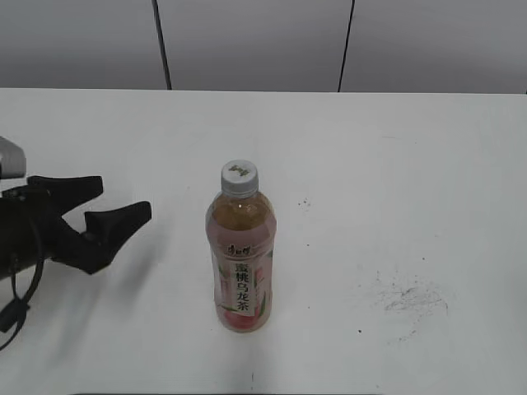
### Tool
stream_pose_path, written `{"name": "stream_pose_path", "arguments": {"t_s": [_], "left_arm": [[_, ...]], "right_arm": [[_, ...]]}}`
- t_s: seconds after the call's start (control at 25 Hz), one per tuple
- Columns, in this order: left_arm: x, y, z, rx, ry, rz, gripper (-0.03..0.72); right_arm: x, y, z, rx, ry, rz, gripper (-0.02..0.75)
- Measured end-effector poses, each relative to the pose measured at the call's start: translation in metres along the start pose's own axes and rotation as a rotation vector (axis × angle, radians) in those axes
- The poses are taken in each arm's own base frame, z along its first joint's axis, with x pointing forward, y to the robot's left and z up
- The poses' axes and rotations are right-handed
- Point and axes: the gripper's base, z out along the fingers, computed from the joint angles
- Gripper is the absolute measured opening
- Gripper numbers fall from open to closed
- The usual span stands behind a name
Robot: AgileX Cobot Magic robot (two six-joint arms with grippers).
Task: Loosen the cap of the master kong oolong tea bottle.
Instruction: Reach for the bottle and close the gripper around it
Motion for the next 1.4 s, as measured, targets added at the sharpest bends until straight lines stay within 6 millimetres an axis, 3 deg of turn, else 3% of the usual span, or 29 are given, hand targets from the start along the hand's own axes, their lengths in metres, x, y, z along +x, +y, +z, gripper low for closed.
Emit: {"name": "stream_pose_path", "arguments": {"t_s": [0.32, 0.64, 1.0, 1.4], "left_arm": [[0.007, -0.024, -0.004, 0.271, 0.071, 0.066, 0.585], [0.01, -0.034, -0.007, 0.375, 0.099, 0.099, 0.585], [-0.01, -0.062, -0.001, 0.438, 0.019, 0.165, 0.585], [-0.028, -0.083, 0.022, 0.46, -0.067, 0.18, 0.585]], "right_arm": [[0.0, 0.0, 0.0, 0.0, 0.0, 0.0, 0.508], [0.0, 0.0, 0.0, 0.0, 0.0, 0.0, 0.508], [0.0, 0.0, 0.0, 0.0, 0.0, 0.0, 0.508], [0.0, 0.0, 0.0, 0.0, 0.0, 0.0, 0.508]]}}
